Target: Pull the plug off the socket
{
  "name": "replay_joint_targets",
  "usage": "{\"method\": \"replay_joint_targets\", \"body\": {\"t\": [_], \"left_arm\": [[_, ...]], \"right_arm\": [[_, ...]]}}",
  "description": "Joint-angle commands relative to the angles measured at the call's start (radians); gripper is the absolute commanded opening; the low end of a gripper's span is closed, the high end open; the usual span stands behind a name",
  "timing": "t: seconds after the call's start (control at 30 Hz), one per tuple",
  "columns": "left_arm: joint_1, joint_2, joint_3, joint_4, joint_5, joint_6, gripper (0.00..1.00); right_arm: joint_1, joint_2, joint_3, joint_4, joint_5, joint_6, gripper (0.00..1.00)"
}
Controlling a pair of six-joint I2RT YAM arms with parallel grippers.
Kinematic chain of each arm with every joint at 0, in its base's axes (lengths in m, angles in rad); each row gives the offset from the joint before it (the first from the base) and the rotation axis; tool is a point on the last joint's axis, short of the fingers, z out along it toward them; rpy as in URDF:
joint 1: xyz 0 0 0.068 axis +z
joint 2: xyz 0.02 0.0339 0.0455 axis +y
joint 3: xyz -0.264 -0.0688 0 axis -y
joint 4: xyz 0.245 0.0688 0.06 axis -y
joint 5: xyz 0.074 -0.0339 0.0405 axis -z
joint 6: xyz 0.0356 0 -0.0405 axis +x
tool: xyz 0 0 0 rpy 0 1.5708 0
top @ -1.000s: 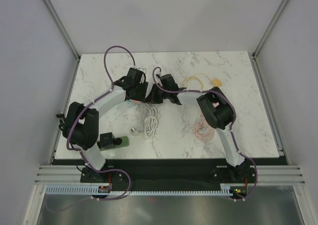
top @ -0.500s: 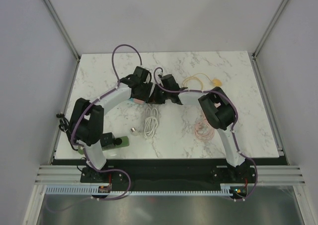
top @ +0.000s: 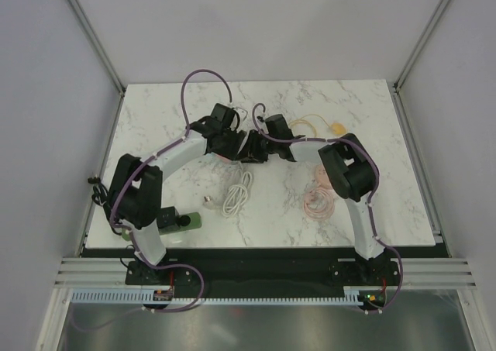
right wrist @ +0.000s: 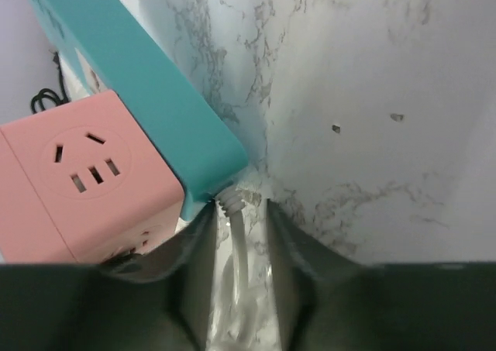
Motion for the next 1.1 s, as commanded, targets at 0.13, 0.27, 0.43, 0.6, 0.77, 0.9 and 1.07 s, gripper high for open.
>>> {"method": "replay_joint_targets", "body": {"t": [0.13, 0.27, 0.43, 0.6, 0.77, 0.9, 1.07], "left_arm": [[-0.022, -0.128, 0.006, 0.078, 0.152, 0.101, 0.02], [-0.022, -0.131, 0.000, 0.078, 0.144, 0.119, 0.02], [-0.024, -0.133, 0.001, 0.074, 0.146, 0.127, 0.02], [-0.022, -0.110, 0.009, 0.063, 0.112, 0.127, 0.02], [-0.024, -0.108, 0.018, 0.054, 0.146, 0.127, 0.02], [-0.024, -0.113, 0.012, 0.055, 0.166, 0.128, 0.02], [-0.025, -0.116, 0.014, 0.057, 0.210, 0.128, 0.02]], "right_arm": [[-0.099, -0.081, -0.040, -0.044, 0.008, -0.055, 0.63], [-0.126, -0.105, -0.055, -0.077, 0.046, -0.128, 0.72], [-0.176, -0.113, -0.068, -0.090, -0.004, -0.157, 0.72], [-0.179, -0.183, -0.113, -0.047, -0.047, -0.163, 0.76], [-0.180, -0.170, -0.071, -0.021, -0.062, -0.135, 0.85], [-0.169, -0.061, 0.053, 0.039, -0.200, -0.094, 0.96], [-0.159, 0.023, 0.185, 0.076, -0.285, -0.092, 0.98]]}}
